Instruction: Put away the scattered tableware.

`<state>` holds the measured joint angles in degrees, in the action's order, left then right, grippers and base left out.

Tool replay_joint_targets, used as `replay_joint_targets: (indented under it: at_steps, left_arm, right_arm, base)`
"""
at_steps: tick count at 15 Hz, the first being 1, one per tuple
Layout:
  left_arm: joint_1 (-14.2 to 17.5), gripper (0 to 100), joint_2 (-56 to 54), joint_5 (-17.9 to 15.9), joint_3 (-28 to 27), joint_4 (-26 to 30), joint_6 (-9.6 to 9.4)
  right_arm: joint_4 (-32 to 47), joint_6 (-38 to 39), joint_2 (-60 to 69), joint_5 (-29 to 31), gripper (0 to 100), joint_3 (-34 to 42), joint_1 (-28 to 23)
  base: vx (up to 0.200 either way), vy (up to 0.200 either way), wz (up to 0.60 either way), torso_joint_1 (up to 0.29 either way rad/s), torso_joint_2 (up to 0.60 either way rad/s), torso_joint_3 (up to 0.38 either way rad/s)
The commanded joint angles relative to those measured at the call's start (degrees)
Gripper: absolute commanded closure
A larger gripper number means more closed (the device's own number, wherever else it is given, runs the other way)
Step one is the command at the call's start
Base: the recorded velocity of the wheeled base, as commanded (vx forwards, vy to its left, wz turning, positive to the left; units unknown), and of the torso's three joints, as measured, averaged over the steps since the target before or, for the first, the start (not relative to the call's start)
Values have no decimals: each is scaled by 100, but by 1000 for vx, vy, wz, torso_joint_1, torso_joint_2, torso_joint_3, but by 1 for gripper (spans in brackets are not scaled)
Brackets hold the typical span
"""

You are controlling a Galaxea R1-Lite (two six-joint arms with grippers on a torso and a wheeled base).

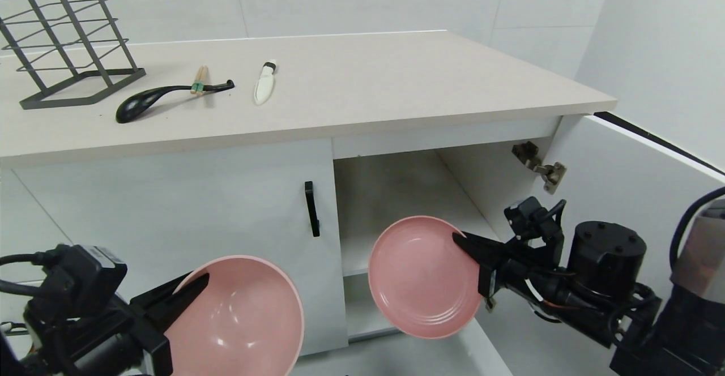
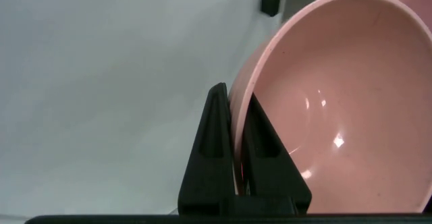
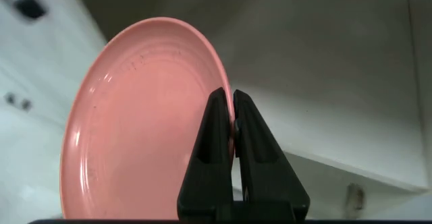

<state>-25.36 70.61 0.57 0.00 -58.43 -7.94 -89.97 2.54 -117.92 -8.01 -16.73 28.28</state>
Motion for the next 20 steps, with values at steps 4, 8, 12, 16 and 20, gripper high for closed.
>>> replay_joint_targets:
  at_steps: [4, 8, 12, 16, 20]
  left_arm:
    - [-198, 100, 50, -5, 0, 25, -103]
    - [-338, 100, -21, -5, 0, 60, -103]
    - [-338, 100, -30, -5, 0, 60, -94]
    - [-294, 100, -21, -5, 0, 60, -94]
    - [-268, 100, -38, 4, 0, 42, -85]
  right_arm:
    - [-3, 625, -539, 71, 100, -367, -350]
    - [-3, 1109, -847, 71, 100, -595, -482]
    - [-3, 1619, -1462, 115, 100, -1149, -534]
    - [-3, 1654, -1893, 151, 100, -1676, -517]
    - [-3, 1662, -2042, 274, 100, -1782, -490]
  base:
    - [50, 0, 0, 2, 2, 2]
    - [0, 0, 0, 0, 0, 0]
    - [0, 0, 0, 0, 0, 0]
    - [0, 0, 0, 0, 0, 0]
    - [150, 0, 0, 1, 1, 3]
